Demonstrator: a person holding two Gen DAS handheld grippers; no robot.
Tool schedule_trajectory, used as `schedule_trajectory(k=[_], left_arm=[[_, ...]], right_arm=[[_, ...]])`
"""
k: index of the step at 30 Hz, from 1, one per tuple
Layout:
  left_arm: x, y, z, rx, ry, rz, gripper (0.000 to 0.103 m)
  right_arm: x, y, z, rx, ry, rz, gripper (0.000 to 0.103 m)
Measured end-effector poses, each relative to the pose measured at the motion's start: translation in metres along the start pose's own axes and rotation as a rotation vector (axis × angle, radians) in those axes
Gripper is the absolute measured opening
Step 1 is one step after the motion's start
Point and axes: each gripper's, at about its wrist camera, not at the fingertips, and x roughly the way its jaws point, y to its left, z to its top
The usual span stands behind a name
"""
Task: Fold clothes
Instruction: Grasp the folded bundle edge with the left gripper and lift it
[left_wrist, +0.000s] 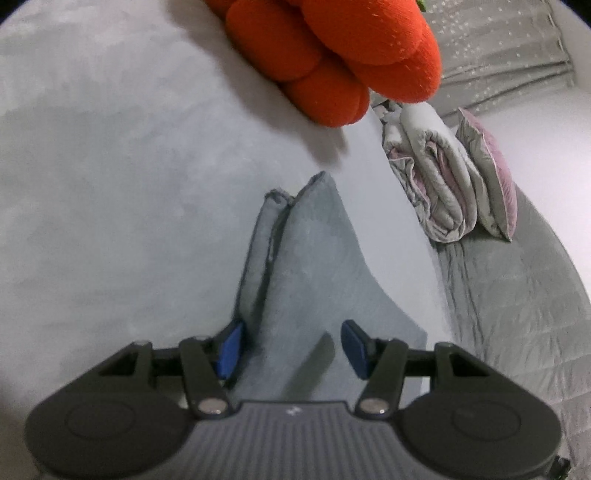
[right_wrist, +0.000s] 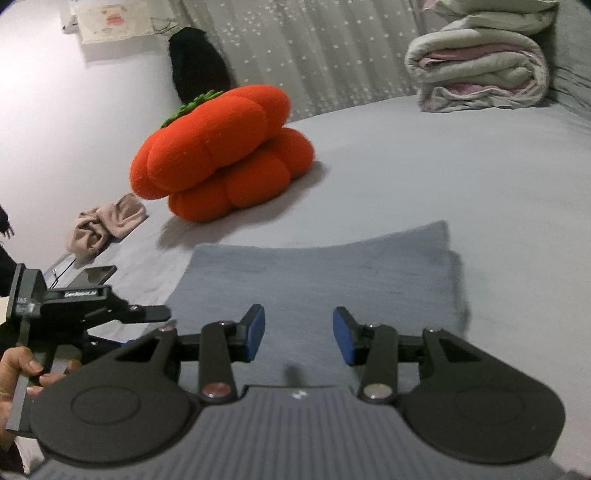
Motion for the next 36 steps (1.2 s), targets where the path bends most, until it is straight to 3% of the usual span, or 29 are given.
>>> schedule_trajectory(k=[2,6,18,25,36], left_arm=[[0.003,0.0,-0.001,-0.013,-0.007,-0.008,0.053],[0.008,0.004,0.003,-0.038,0.006,-0.006,0.03],[0.003,-0.009,0.012,-0.021,0.008,-0.018,0.024],[-0.01,-0.051,0.01,0.071,-0.029,-0.045,0.023],[0.0,-0.121,-0.026,0.226,-0.048,-0.141,0.023]], right_arm=[[0.008,0.006,0.001,-0.004,0.005,0.008,0.046],[0.023,0.012,0.001,0.002,0.021,0.021,0.046],[0.052,0.017,-0.004,-0.034,0.13,-0.005,0.045],[0.055,0.015,-0.003,-0.029,0.168,-0.005,0.044],[0.02,-0.023,0.014,0.152,0.123,0.066,0.045]])
